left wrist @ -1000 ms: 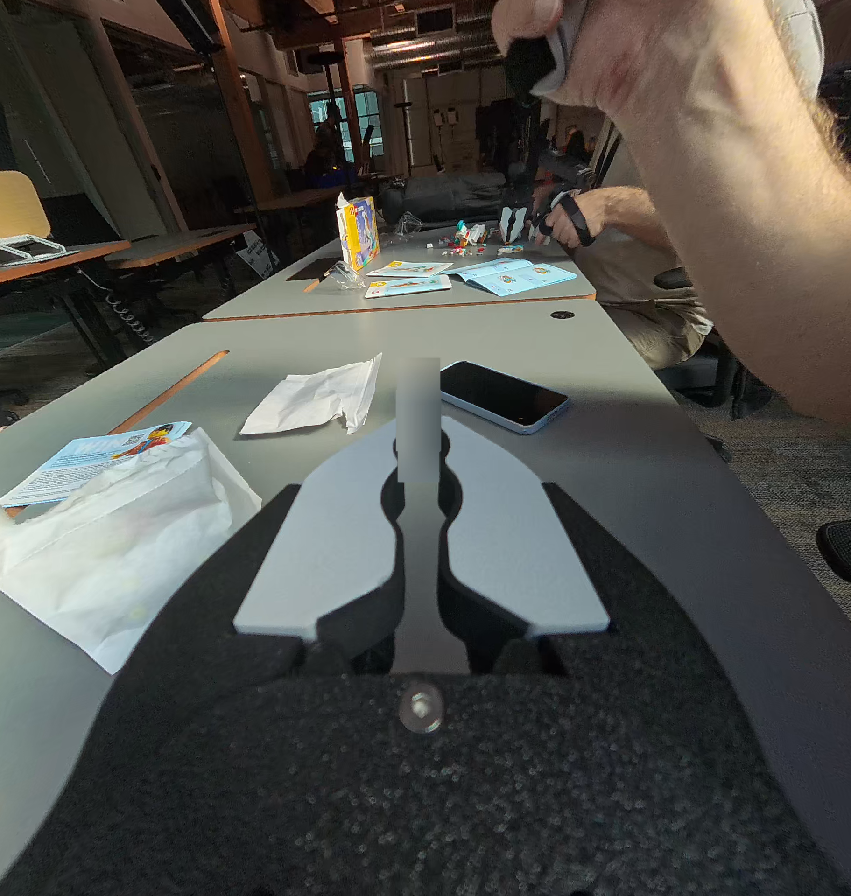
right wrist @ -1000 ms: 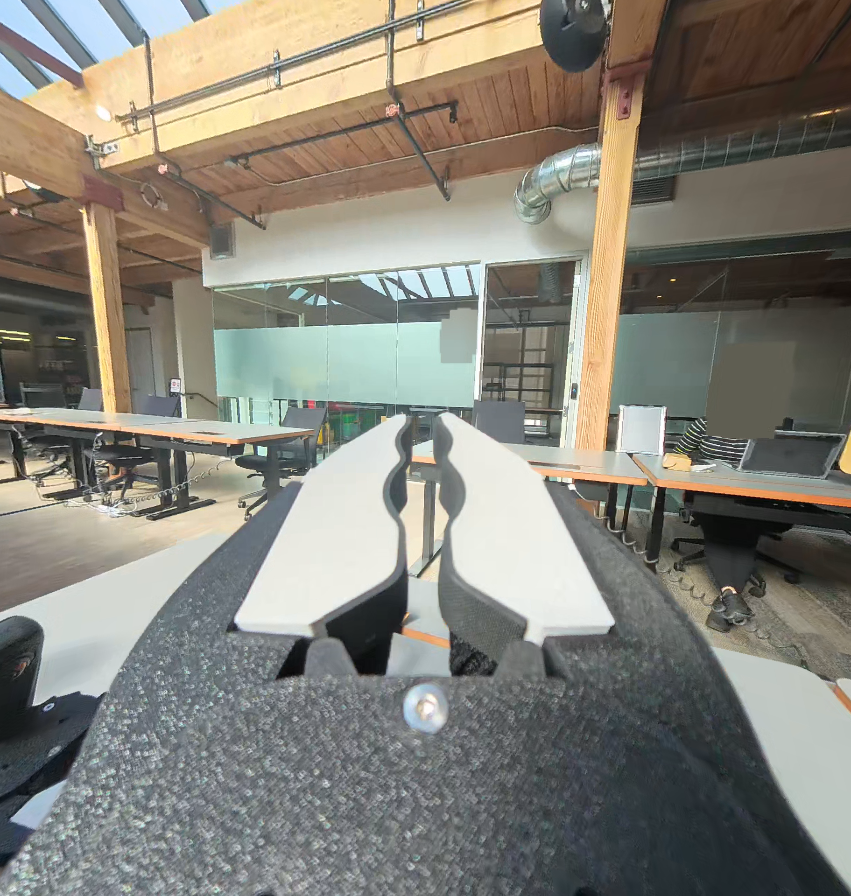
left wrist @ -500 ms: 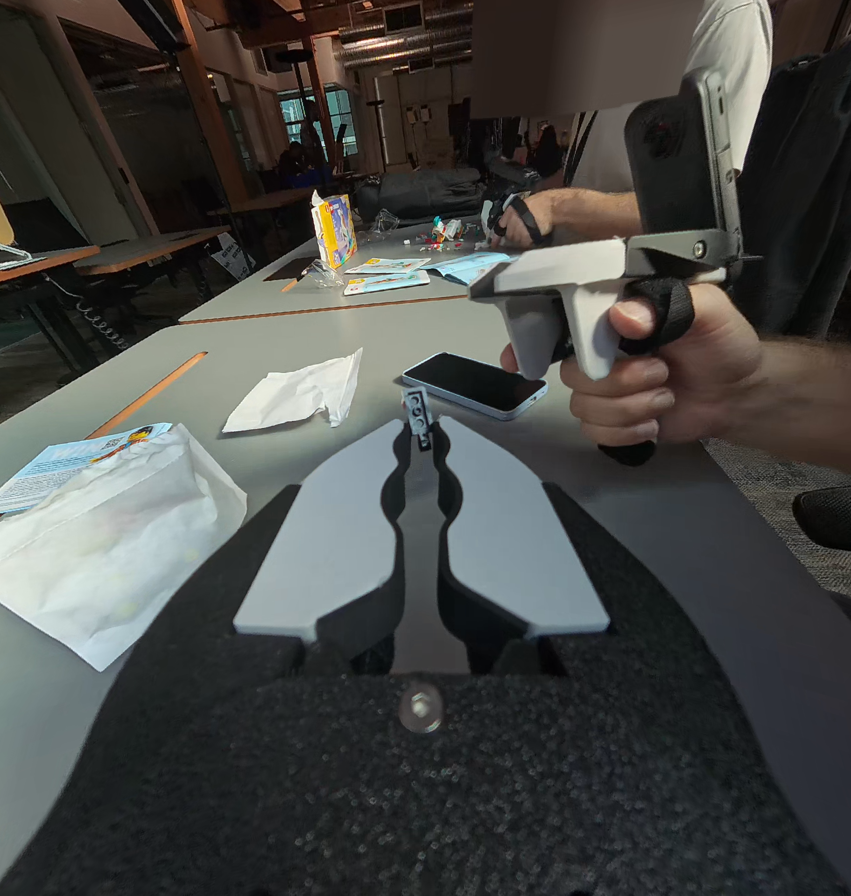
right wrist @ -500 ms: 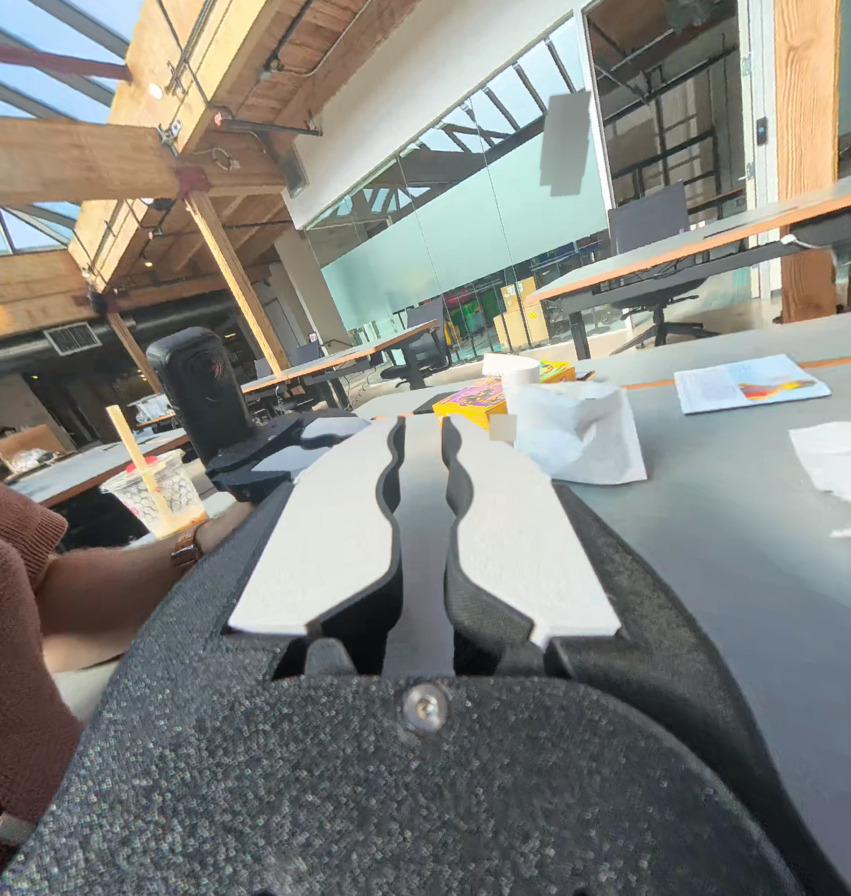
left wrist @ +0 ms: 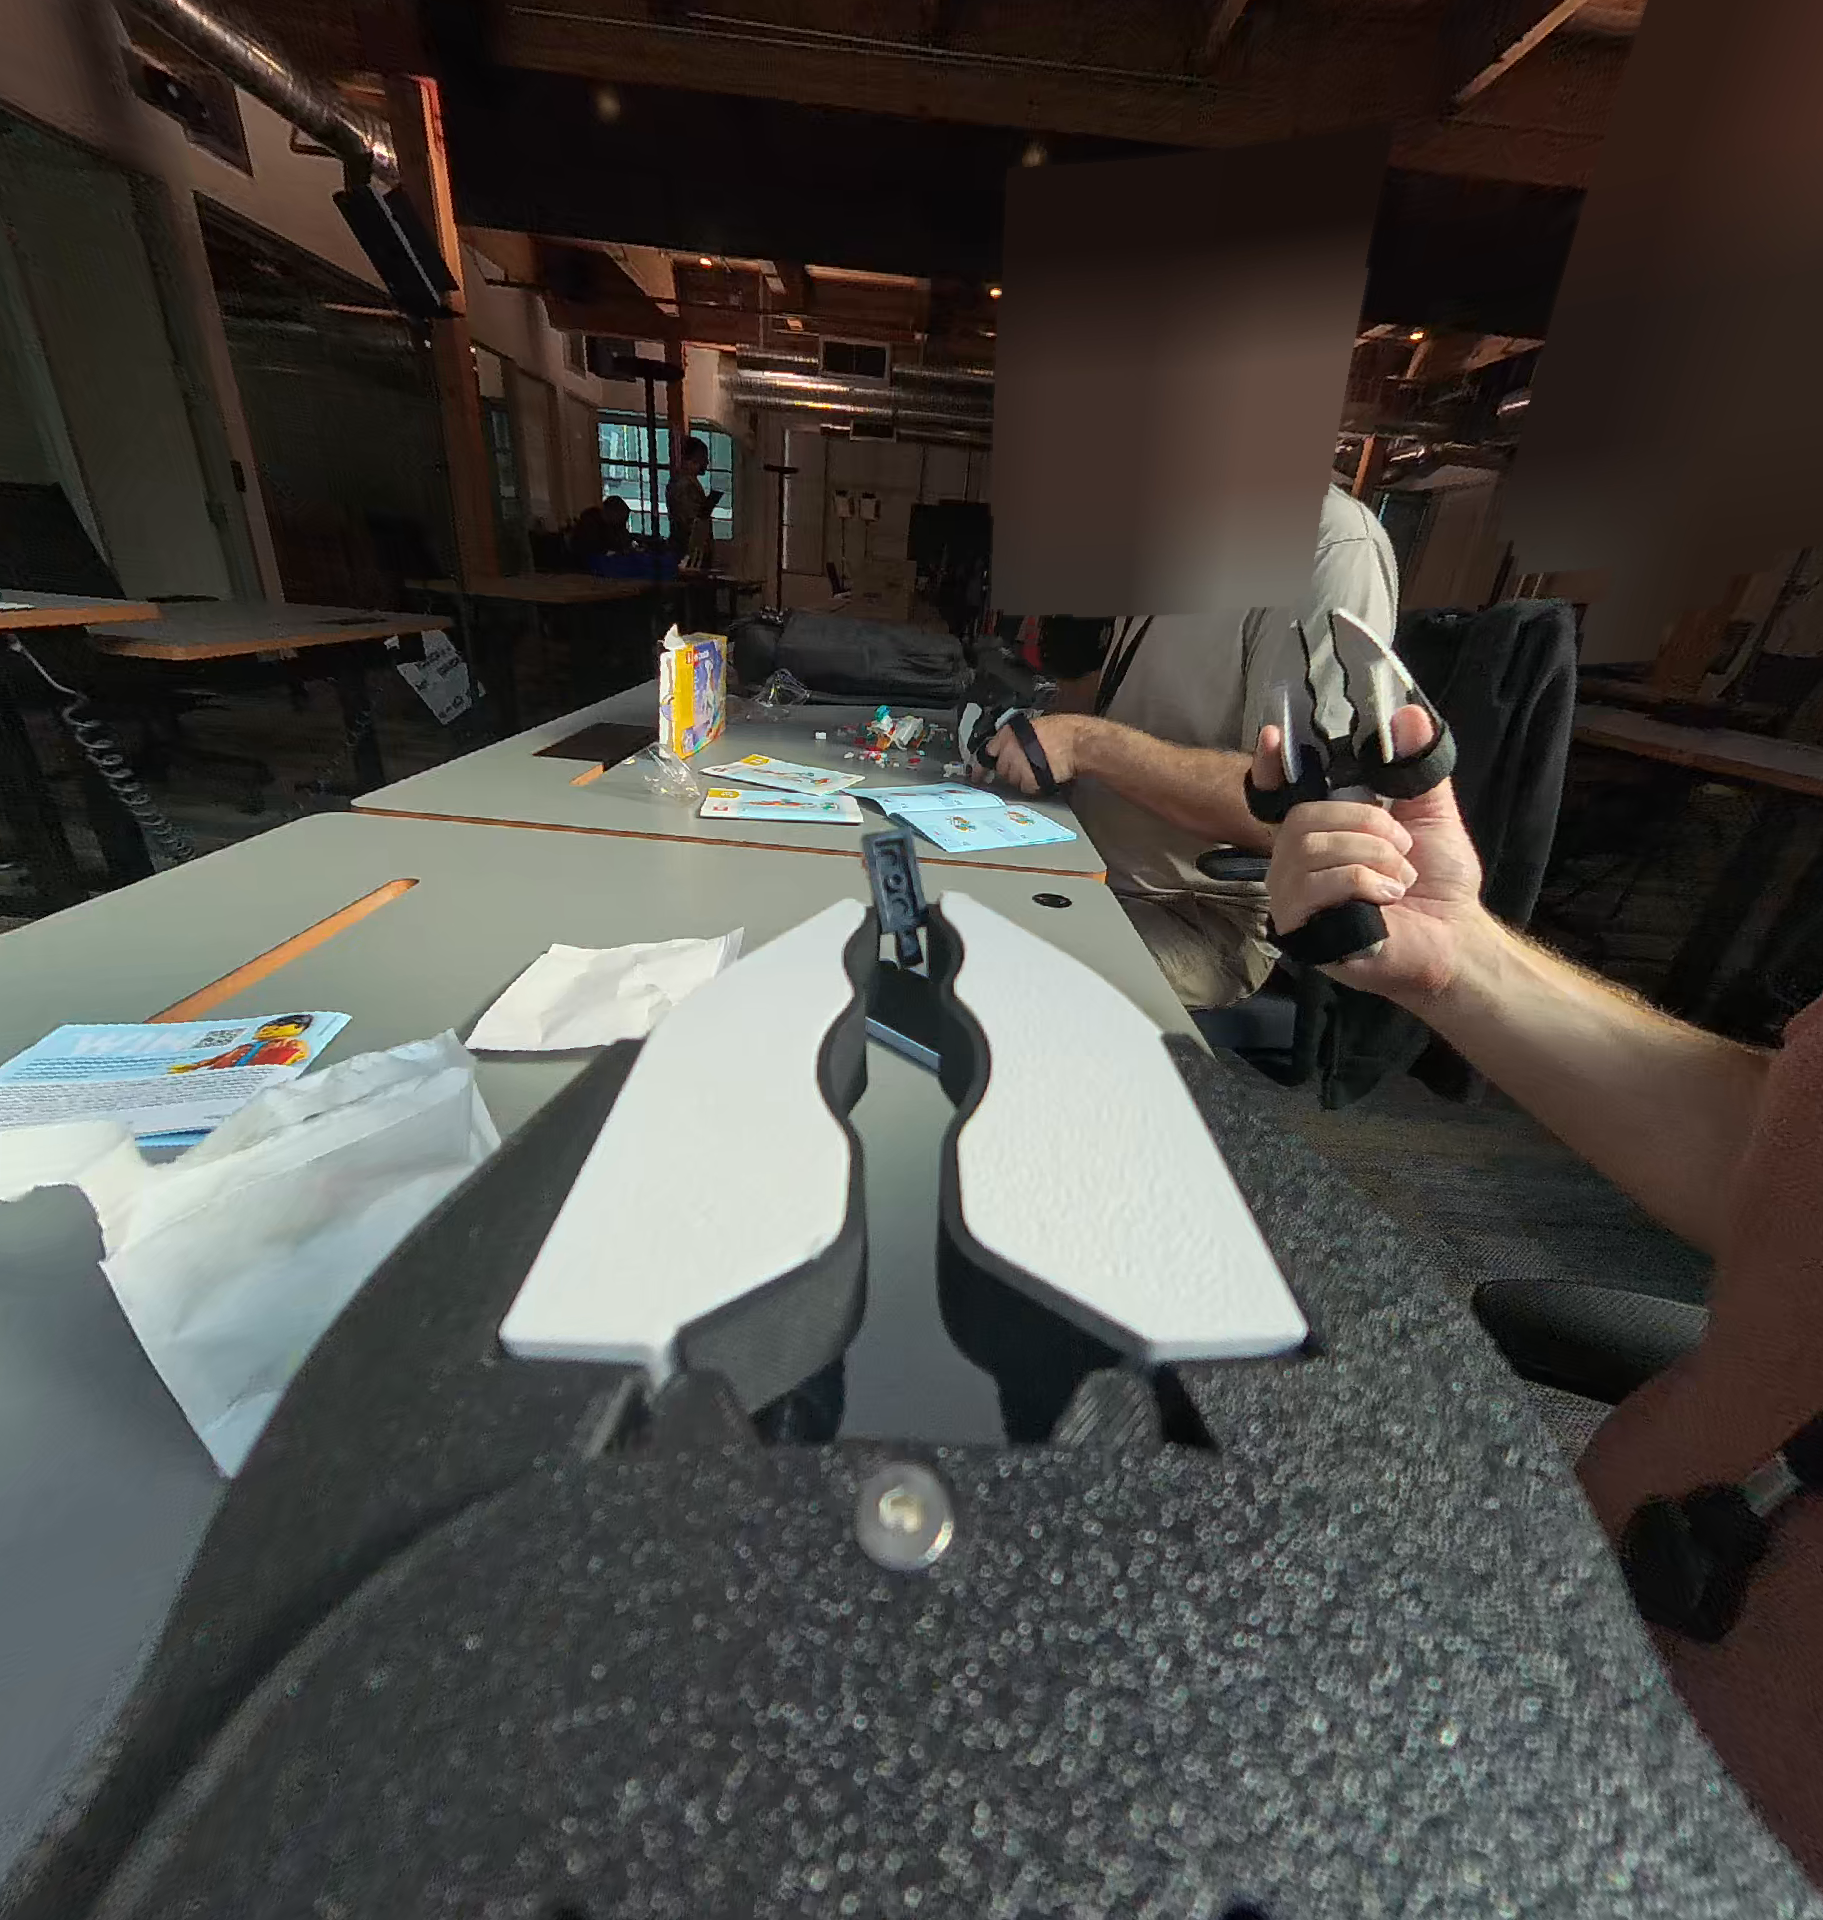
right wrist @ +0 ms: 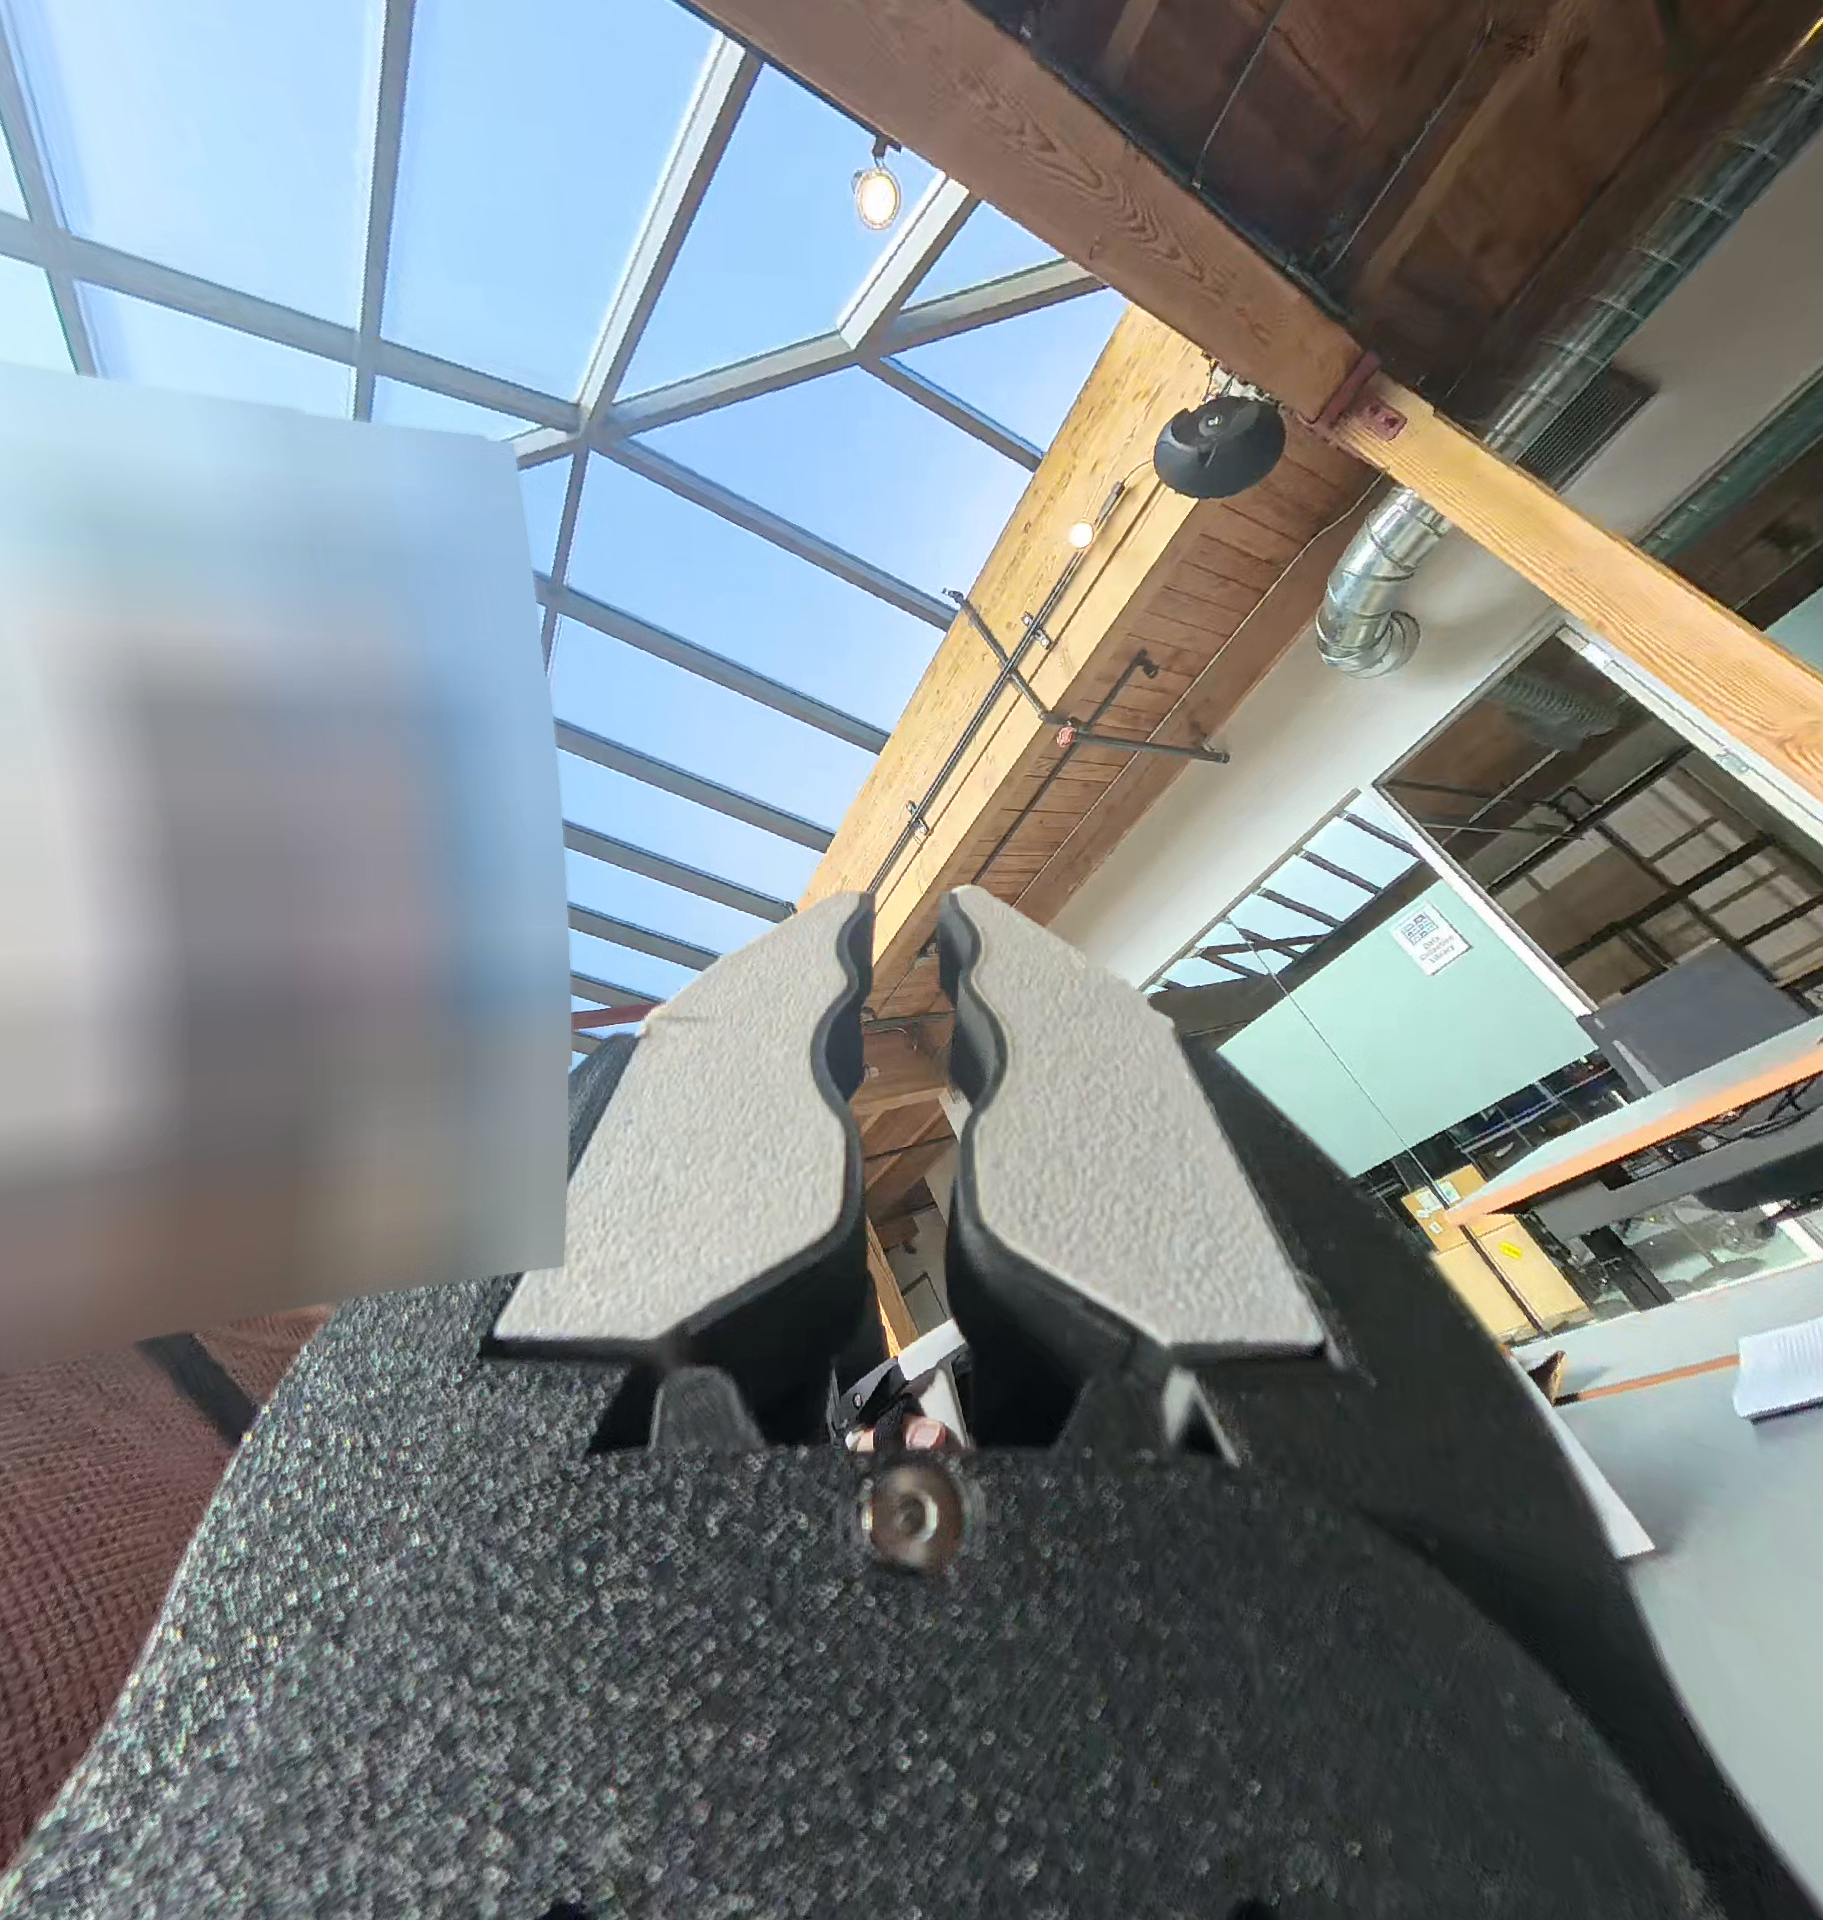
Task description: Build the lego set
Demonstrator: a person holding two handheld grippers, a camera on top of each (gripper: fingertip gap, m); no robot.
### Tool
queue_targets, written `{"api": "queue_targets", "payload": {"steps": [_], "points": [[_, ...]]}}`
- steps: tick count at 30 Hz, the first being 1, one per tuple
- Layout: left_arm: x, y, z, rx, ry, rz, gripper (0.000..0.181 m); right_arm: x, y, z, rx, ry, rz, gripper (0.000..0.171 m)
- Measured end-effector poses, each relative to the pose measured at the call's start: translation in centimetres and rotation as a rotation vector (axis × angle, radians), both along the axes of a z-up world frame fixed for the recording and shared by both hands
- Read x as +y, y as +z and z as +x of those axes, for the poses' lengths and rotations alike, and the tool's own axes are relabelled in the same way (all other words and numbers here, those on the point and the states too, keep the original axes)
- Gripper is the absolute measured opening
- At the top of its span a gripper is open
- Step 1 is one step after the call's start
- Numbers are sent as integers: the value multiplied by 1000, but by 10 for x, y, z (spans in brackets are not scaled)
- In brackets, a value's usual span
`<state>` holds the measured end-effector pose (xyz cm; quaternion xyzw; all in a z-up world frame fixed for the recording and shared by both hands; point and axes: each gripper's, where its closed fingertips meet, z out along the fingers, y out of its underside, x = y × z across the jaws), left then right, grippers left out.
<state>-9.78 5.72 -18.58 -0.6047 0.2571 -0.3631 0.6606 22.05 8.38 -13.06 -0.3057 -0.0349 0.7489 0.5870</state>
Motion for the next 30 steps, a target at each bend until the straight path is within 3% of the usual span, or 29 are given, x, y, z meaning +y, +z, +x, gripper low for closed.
{"api": "queue_targets", "payload": {"steps": [3, 6, 9, 12, 14, 17, 20, 22, 26, 30], "points": [[-1, -22, 18, 7, -29, -58, 8, 4, -30, -32, -30, 86, -100, 11], [4, -45, 54, -8, -112, -134, 8, 1, -64, -113, -176, 298, -190, 12], [21, -39, 91, -71, -219, -190, 8, -2, -51, -163, -206, 522, -135, 17], [45, 31, 83, -259, -284, -89, 8, 34, 22, -131, -58, 542, 22, 21], [56, 78, 53, -388, -272, -2, 8, 57, 66, -88, -8, 436, 143, 22], [65, 96, 12, -445, -190, 52, 8, 85, 87, -25, 25, 187, 181, 22], [71, 68, -10, -460, -115, -13, 8, 90, 58, 6, 17, 60, 124, 20], [70, 46, -13, -496, -124, -92, 7, 87, 20, -5, -85, 58, 48, 18], [59, 18, 7, -457, -184, -165, 8, 56, -51, -71, -402, 68, -5, 19], [40, 4, 47, -503, -360, -258, 7, 32, -75, -150, -600, 123, 43, 22]]}}
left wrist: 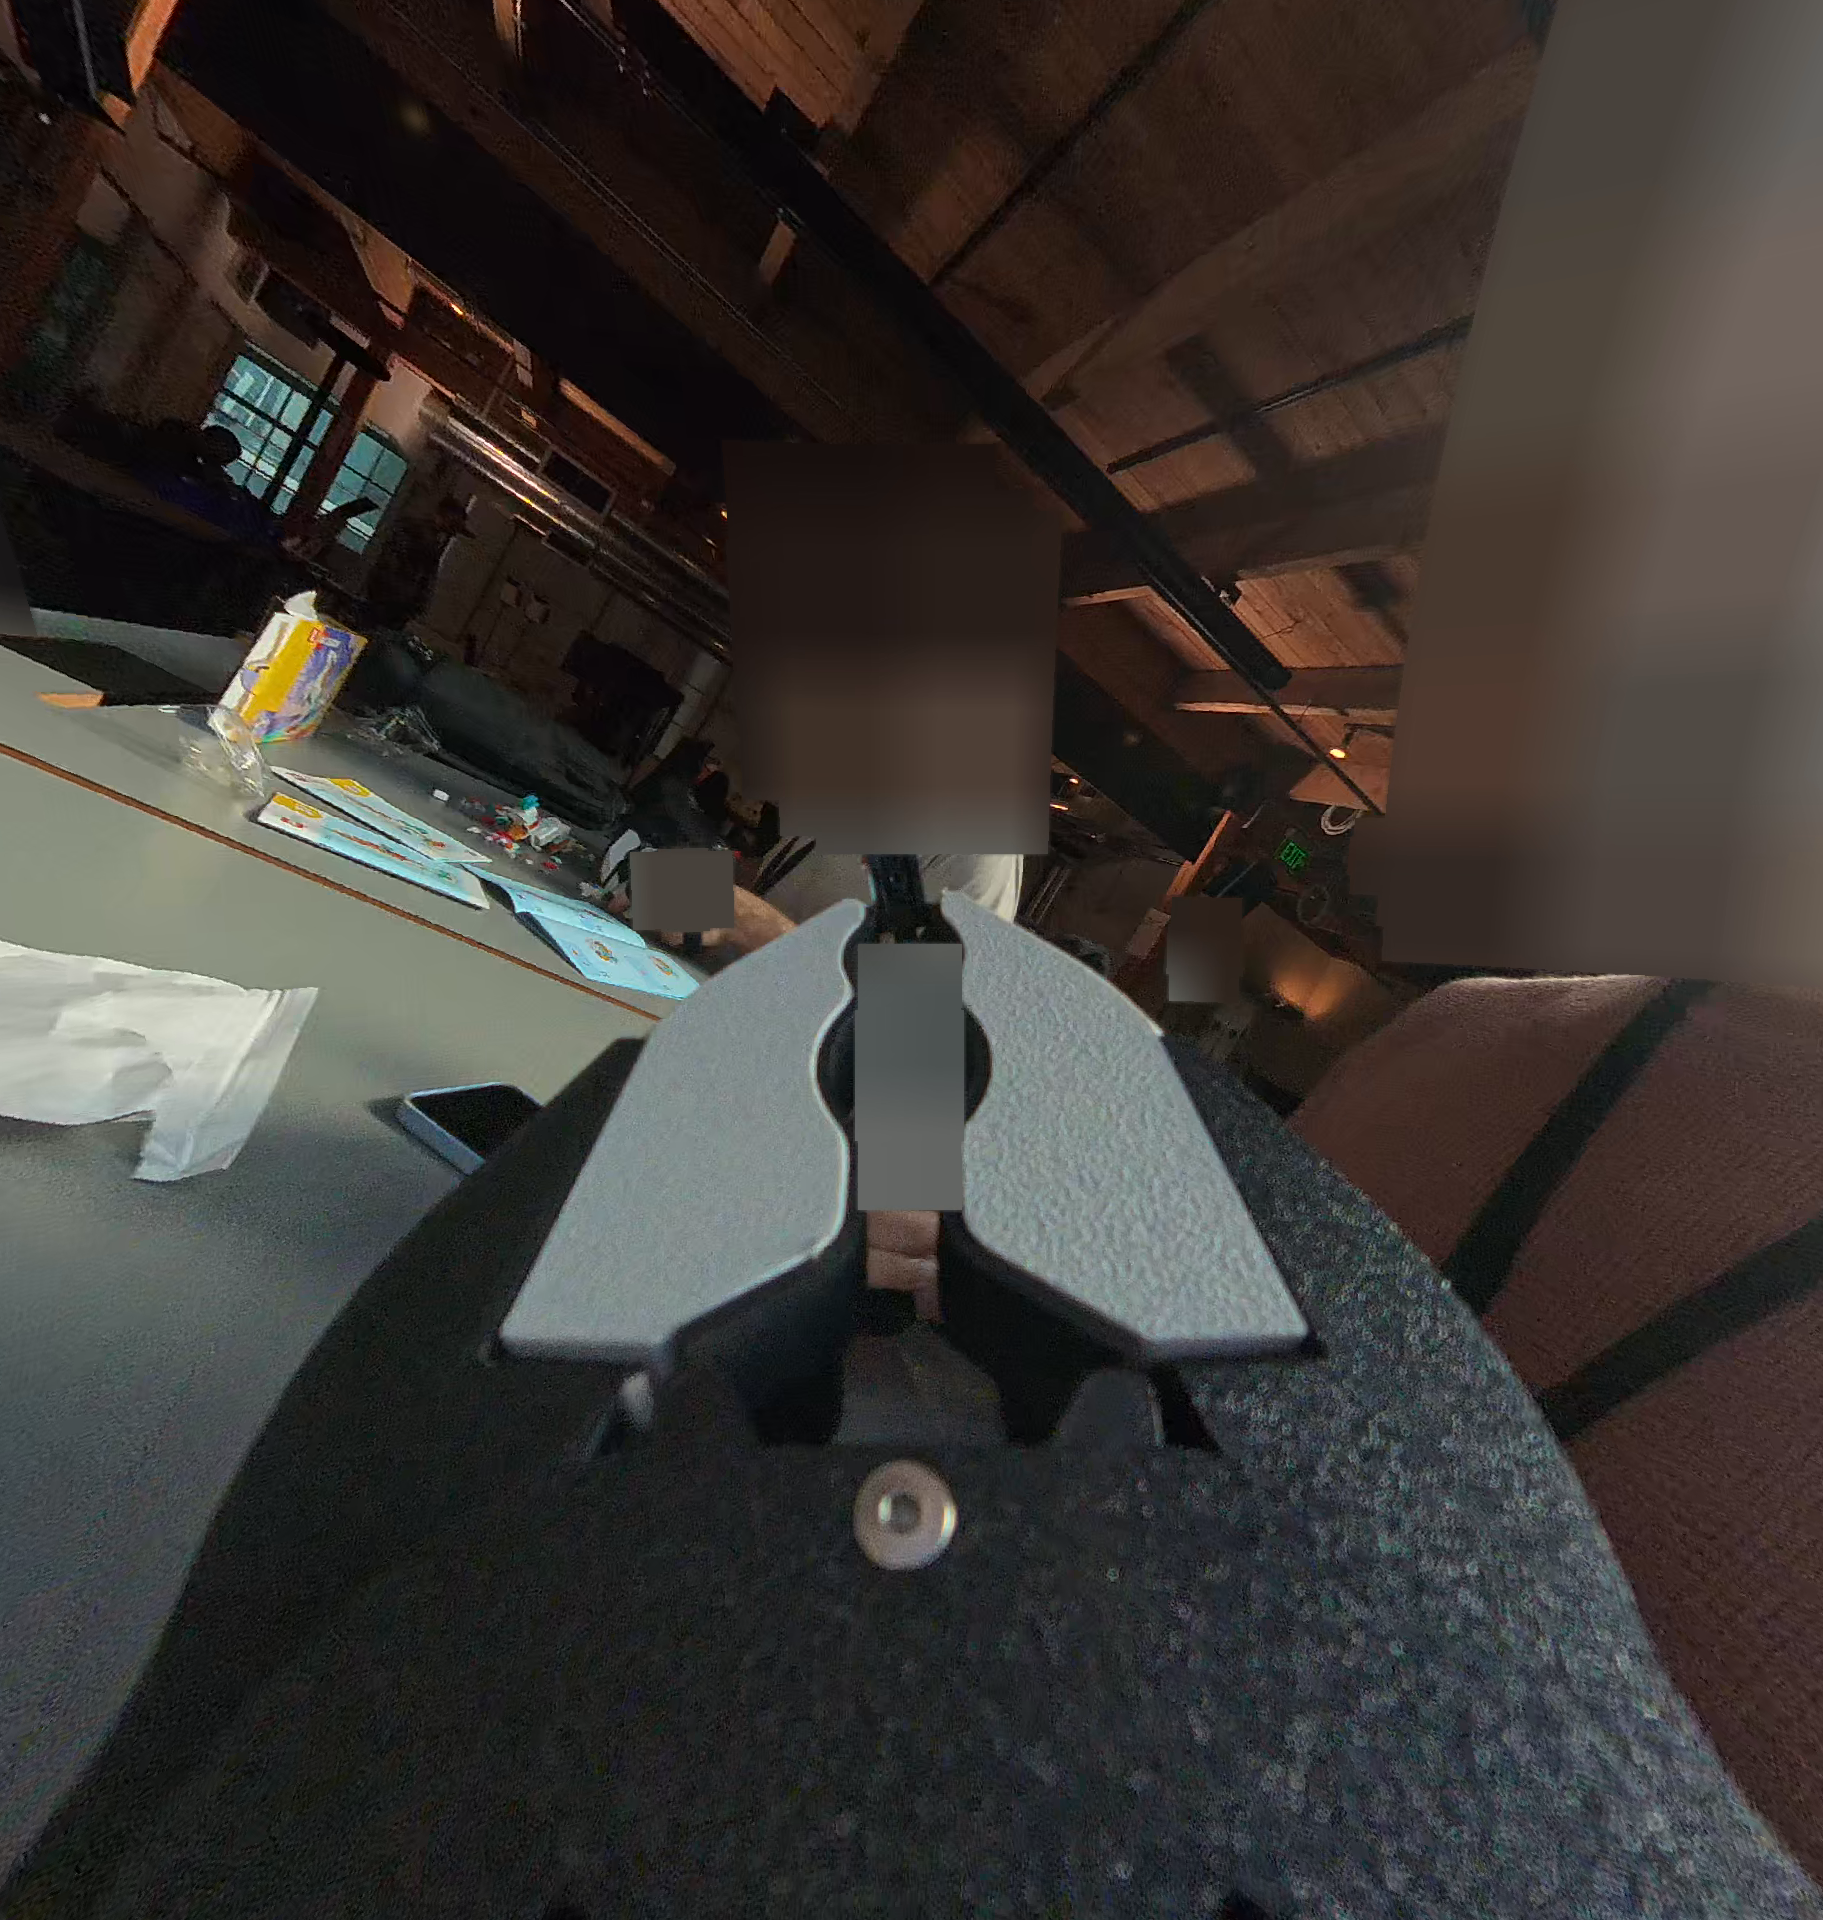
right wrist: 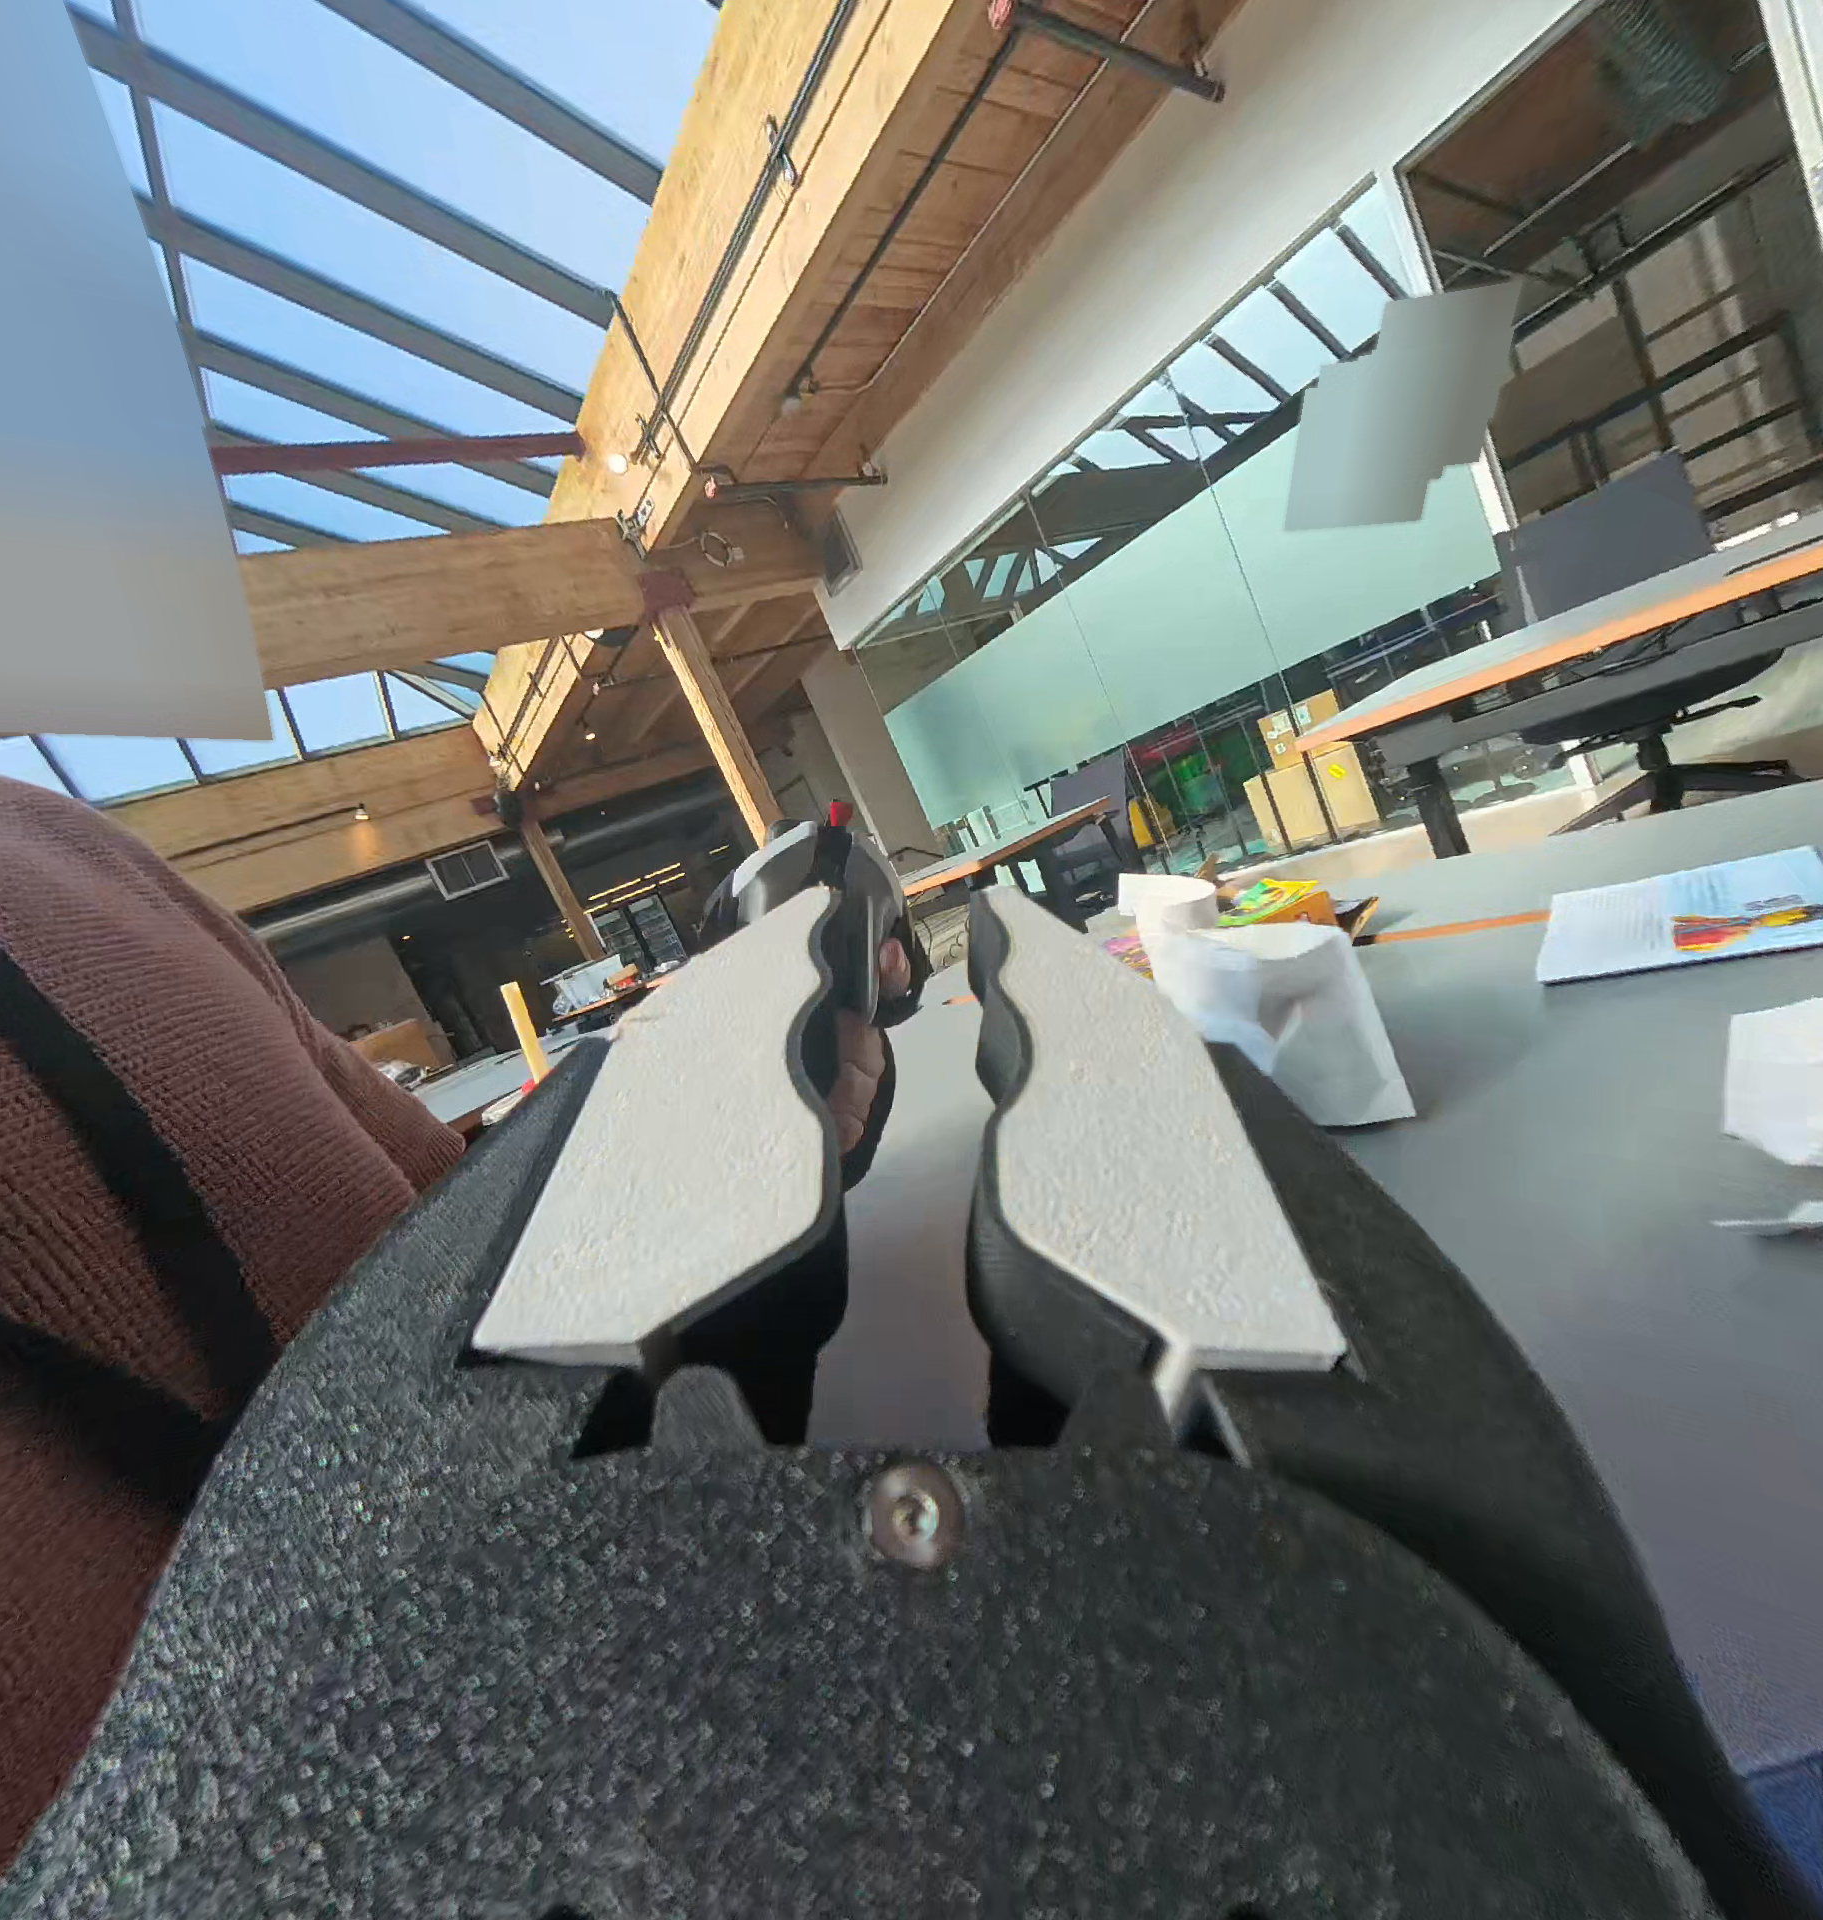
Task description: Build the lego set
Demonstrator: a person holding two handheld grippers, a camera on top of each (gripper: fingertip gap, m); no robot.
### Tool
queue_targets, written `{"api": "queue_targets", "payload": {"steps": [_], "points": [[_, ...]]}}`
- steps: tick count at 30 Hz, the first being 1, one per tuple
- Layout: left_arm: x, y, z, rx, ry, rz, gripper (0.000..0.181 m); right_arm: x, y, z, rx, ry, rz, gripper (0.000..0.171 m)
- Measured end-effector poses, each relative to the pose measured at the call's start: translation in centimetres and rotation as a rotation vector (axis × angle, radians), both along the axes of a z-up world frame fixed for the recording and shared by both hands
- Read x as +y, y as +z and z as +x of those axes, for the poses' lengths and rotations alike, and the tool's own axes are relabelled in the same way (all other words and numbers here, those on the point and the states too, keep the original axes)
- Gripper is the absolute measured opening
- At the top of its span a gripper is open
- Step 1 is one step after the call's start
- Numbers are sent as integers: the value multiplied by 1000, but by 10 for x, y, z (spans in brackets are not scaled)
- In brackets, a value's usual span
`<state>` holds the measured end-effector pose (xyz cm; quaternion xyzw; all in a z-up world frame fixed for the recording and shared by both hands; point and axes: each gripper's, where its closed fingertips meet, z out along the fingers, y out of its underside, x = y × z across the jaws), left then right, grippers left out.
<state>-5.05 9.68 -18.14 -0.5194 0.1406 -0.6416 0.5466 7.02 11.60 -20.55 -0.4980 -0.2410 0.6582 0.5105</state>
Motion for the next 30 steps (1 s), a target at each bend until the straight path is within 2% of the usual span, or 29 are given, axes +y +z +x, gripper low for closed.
{"api": "queue_targets", "payload": {"steps": [3, 5, 9, 13, 16, 20, 24, 28, 30], "points": [[-21, -27, 36, 34, -124, -41, 7, -13, -4, -51, -36, 80, 65, 22], [-20, -31, 35, 50, -106, -22, 8, -10, 1, -74, -54, 80, 130, 22], [8, 4, -13, -2, 24, 50, 8, 14, 43, -101, -41, 39, 292, 22], [36, 33, -58, -14, 180, 94, 7, 38, 87, -120, 5, 0, 303, 19], [38, 40, -67, -70, 180, 87, 8, 39, 89, -134, -119, -48, 342, 1], [30, 37, -63, -119, 132, 63, 7, 31, 81, -148, -250, -117, 394, 0], [18, 40, -57, -44, 142, 138, 7, 5, 72, -166, -317, 21, 399, 4], [15, 35, -50, 240, 286, 309, 8, -4, 70, -174, -333, 41, 428, 12], [8, 41, -46, 296, 301, 385, 7, -11, 73, -175, -322, 86, 426, 13]]}}
